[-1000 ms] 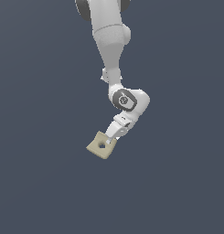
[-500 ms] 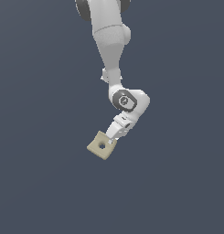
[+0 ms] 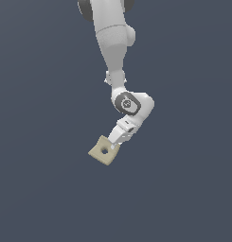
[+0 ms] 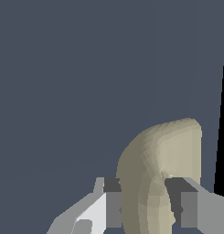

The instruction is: Pick up the object and move it to a goal position.

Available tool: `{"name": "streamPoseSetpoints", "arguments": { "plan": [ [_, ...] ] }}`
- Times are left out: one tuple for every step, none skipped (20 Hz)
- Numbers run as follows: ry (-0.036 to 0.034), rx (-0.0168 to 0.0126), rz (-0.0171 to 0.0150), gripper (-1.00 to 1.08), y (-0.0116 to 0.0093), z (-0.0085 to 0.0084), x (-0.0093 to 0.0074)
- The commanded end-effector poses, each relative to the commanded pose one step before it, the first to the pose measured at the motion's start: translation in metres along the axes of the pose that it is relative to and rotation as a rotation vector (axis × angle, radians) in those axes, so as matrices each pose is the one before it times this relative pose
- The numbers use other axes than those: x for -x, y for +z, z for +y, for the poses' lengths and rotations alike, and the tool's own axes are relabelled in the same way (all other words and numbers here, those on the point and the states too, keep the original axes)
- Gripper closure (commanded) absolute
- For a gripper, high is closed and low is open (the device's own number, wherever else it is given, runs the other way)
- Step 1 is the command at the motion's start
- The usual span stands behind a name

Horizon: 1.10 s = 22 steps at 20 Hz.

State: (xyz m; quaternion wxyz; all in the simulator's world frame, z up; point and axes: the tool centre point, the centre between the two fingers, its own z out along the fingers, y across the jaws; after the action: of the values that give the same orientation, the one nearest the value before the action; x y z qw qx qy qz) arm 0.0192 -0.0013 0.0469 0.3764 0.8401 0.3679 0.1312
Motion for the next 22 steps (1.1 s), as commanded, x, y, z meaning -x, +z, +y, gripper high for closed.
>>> {"name": "streamPoseSetpoints", "arguments": {
  "plan": [
    [0.00097, 0.00158, -0.00099, 1.08, 0.00141, 0.00878, 0.00255],
    [0.00000, 0.00000, 0.00000, 1.08, 0.00073, 0.00461, 0.00123],
    [0.00000, 0.00000, 0.00000, 1.08, 0.00084, 0.00533, 0.00143],
    [-0.00011, 0.00063, -0.00027, 1.08, 0.00084, 0.00624, 0.00167],
    [0.00000, 0.00000, 0.00000, 1.08, 0.00109, 0.00693, 0.00185],
    [0.00000, 0.00000, 0.00000, 1.08, 0.00121, 0.00777, 0.00206],
    [-0.00018, 0.00061, -0.00027, 1.08, 0.00120, 0.00871, 0.00227],
    [0.00000, 0.00000, 0.00000, 1.08, 0.00146, 0.00945, 0.00247],
    [-0.00026, 0.00057, -0.00029, 1.08, 0.00144, 0.01031, 0.00262],
    [0.00000, 0.00000, 0.00000, 1.08, 0.00156, 0.01035, 0.00265],
    [-0.00038, 0.00047, -0.00033, 1.08, 0.00144, 0.01014, 0.00252],
    [0.00000, 0.00000, 0.00000, 1.08, 0.00145, 0.00991, 0.00251],
    [-0.00034, 0.00022, -0.00028, 1.08, 0.00140, 0.00957, 0.00235],
    [0.00000, 0.00000, 0.00000, 1.08, 0.00132, 0.00939, 0.00229],
    [0.00000, 0.00000, 0.00000, 1.08, 0.00127, 0.00911, 0.00213],
    [-0.00051, -0.00018, -0.00043, 1.08, 0.00146, 0.00852, 0.00182],
    [0.00000, 0.00000, 0.00000, 1.08, 0.00111, 0.00824, 0.00174],
    [-0.00024, -0.00061, -0.00020, 1.08, 0.00138, 0.00716, 0.00147],
    [0.00000, 0.00000, 0.00000, 1.08, 0.00086, 0.00663, 0.00134],
    [-0.00012, -0.00046, -0.00012, 1.08, 0.00103, 0.00562, 0.00112],
    [0.00000, 0.00000, 0.00000, 1.08, 0.00063, 0.00499, 0.00095],
    [-0.00007, -0.00048, -0.00008, 1.08, 0.00080, 0.00399, 0.00073]
  ]
}}
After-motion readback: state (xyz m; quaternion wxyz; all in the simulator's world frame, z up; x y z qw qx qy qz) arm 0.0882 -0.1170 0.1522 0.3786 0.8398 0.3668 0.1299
